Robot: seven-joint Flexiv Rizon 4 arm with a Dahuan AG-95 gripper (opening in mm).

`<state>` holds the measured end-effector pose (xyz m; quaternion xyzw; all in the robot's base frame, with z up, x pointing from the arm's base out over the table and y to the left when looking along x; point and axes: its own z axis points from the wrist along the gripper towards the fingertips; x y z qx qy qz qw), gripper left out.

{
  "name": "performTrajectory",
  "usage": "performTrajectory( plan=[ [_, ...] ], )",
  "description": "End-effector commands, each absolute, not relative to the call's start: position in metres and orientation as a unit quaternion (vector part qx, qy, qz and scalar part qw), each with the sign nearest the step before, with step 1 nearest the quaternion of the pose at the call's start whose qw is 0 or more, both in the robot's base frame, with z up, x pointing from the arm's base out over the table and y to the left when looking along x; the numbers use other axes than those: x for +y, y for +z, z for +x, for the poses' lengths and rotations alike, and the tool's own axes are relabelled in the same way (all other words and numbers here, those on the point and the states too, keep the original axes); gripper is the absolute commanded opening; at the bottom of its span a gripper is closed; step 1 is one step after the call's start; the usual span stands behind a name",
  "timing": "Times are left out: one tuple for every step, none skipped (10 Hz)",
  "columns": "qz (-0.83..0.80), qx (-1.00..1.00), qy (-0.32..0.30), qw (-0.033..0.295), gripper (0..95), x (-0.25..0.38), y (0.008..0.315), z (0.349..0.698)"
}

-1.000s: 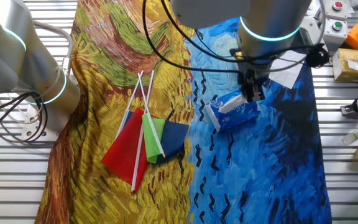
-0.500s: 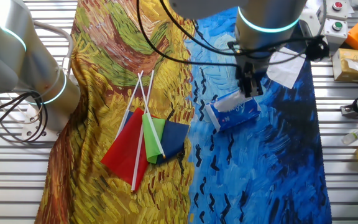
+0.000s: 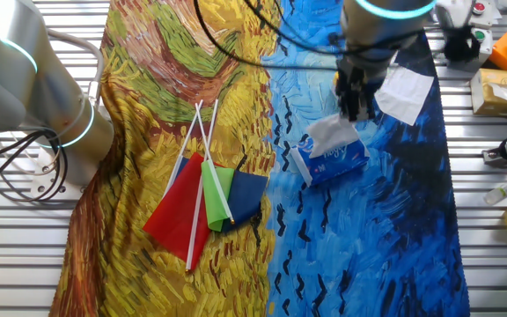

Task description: Pull out a napkin

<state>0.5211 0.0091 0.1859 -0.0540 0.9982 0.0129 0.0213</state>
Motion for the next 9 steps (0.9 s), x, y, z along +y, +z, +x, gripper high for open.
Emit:
performTrajectory(
  plan=[
    [-0.049, 0.998, 0.016, 0.019, 0.0, 0.014, 0.191, 0.522],
    [-0.046, 0.999, 0.018, 0.019, 0.0, 0.018, 0.194, 0.522],
    [-0.041, 0.999, 0.019, 0.019, 0.0, 0.022, 0.195, 0.522],
    [-0.035, 0.999, 0.019, 0.019, 0.0, 0.029, 0.196, 0.523],
    [-0.029, 0.999, 0.018, 0.019, 0.0, 0.035, 0.195, 0.525],
    [-0.026, 0.999, 0.018, 0.019, 0.0, 0.039, 0.194, 0.526],
    [-0.021, 0.999, 0.018, 0.02, 0.0, 0.045, 0.193, 0.529],
    [-0.019, 0.999, 0.018, 0.02, 0.0, 0.05, 0.192, 0.53],
    [-0.017, 0.999, 0.018, 0.021, 0.0, 0.053, 0.192, 0.53]
  ],
)
